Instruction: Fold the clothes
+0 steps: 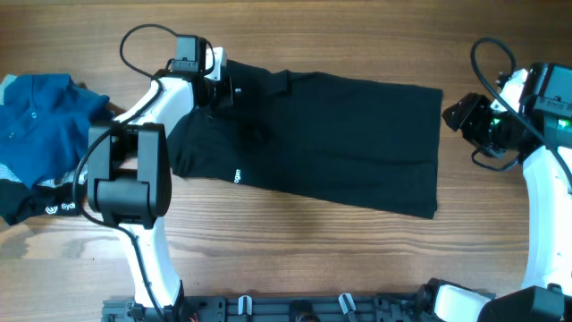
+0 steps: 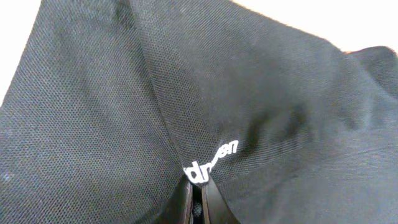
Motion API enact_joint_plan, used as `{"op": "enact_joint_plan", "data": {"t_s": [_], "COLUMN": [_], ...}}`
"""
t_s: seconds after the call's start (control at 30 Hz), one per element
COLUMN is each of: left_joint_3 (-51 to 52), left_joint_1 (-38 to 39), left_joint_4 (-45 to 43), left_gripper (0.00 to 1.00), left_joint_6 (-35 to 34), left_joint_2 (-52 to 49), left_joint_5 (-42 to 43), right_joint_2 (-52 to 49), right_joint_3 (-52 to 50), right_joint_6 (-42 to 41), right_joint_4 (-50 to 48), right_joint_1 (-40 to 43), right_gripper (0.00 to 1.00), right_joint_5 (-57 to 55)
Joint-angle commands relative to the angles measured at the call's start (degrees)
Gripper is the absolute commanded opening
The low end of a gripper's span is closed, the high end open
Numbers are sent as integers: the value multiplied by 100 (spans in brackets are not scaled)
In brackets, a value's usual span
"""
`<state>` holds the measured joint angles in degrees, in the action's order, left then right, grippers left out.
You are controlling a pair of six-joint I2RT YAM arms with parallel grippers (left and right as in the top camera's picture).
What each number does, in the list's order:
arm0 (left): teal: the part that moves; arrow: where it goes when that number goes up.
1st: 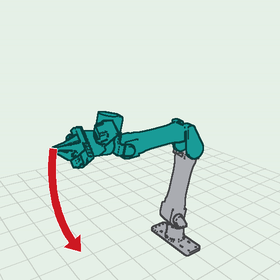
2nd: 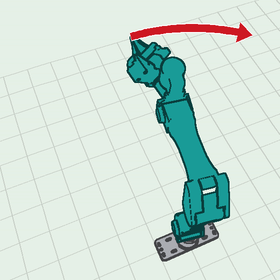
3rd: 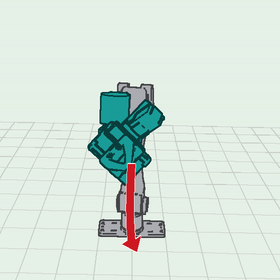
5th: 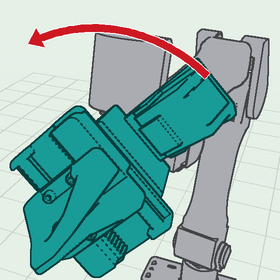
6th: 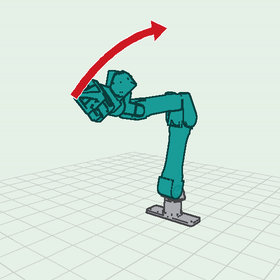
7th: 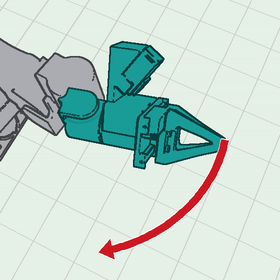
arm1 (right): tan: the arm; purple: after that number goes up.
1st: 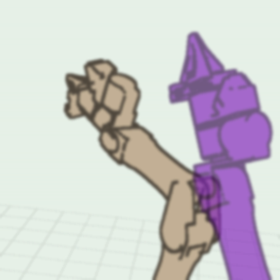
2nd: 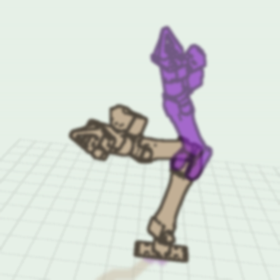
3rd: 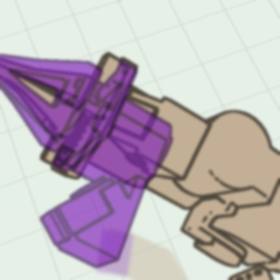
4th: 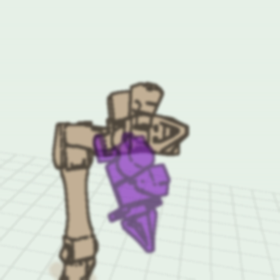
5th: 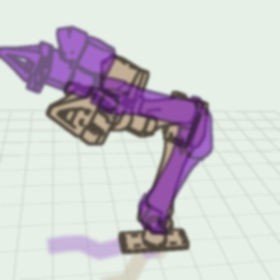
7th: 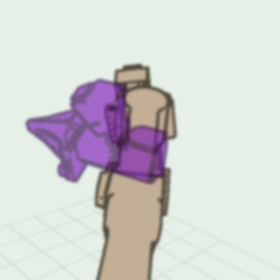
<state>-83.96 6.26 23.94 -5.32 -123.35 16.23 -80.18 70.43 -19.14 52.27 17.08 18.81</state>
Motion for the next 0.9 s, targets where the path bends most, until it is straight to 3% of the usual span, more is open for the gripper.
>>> {"op": "enact_joint_plan", "data": {"t_s": [0.0,0.2,0.27,0.33,0.43,0.53,0.6,0.77,0.87], "left_joint_3": [-136,-164,-164,-155,-153,-155,-153,-144,-144], "left_joint_1": [-44,-118,-127,-129,-131,-129,-105,-85,-103], "left_joint_4": [-31,146,162,334,581,695,872,918,741], "left_gripper": [4,4,5,20,4,4,36,30,35], "left_joint_6": [-162,-160,-157,-157,-111,-146,-149,-157,-153], "left_joint_2": [595,1290,1349,1338,1309,1355,1303,533,256], "left_joint_5": [157,153,149,20,-219,-157,-114,-407,-411], "right_joint_2": [-24,-638,-1012,-1241,-1300,-1349,-1445,-1521,-1521], "right_joint_3": [37,37,37,37,37,37,37,37,37], "right_joint_6": [109,151,103,116,160,258,260,249,249], "right_joint_4": [-369,-2035,-2197,-2094,-2050,-2026,-2020,-1801,-1661], "right_joint_1": [15,13,15,15,15,15,15,15,15], "right_gripper": [60,63,63,65,67,68,71,71,71], "right_joint_5": [-444,-584,-212,-76,-118,-122,-120,-118,-118]}}
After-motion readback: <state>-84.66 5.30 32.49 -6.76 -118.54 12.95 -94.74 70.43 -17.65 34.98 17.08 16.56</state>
